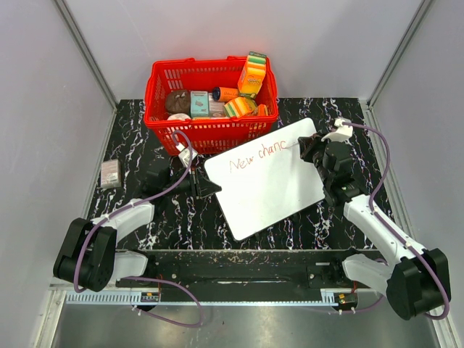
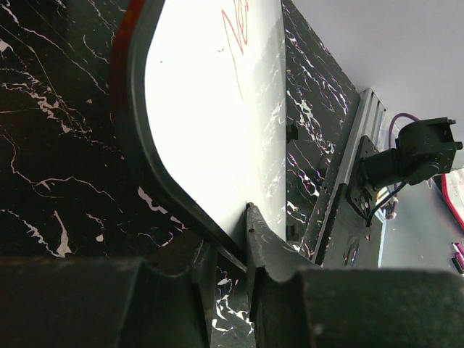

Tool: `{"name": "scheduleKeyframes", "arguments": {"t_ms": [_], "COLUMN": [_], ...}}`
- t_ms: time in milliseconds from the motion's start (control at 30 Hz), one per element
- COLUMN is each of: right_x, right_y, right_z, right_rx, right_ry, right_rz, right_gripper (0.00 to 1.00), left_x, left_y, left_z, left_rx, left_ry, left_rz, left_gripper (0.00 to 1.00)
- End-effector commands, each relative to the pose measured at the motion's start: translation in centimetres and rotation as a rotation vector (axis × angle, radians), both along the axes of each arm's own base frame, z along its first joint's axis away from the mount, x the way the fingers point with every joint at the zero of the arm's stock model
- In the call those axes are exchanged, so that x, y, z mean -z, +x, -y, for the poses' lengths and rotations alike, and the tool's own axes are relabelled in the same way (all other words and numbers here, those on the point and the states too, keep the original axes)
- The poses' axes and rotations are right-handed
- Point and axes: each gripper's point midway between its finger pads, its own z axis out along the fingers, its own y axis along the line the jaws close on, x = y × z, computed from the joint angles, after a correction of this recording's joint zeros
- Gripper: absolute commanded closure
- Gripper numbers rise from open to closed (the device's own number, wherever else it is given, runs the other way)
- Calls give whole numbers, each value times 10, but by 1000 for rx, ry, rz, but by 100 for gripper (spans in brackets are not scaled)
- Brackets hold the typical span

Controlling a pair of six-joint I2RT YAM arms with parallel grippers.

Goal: Write a sentence on the whiteboard
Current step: Write on the whiteboard with the whiteboard marker without the cap.

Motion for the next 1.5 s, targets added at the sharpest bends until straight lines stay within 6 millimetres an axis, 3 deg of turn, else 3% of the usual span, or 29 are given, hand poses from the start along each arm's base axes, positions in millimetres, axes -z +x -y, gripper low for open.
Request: {"name": "scheduleKeyframes", "arguments": {"t_ms": [0, 233, 733, 1467], "right_x": [-31, -53, -54, -26], "right_y": [0, -8, 9, 16], "right_z": [8, 14, 9, 6], "right_rx": [30, 45, 41, 38], "right_ry": [13, 24, 33, 33], "right_rz": [79, 138, 142, 75], "right_gripper": [100, 100, 100, 100], "left_x": [24, 24, 24, 24], "left_y": [-9, -8, -8, -8], "left_z": [3, 3, 3, 3], "left_rx": [71, 68, 69, 68], "left_ry": [93, 94, 96, 98], "left_rz": [77, 76, 76, 75], "left_gripper": [100, 100, 100, 100]}}
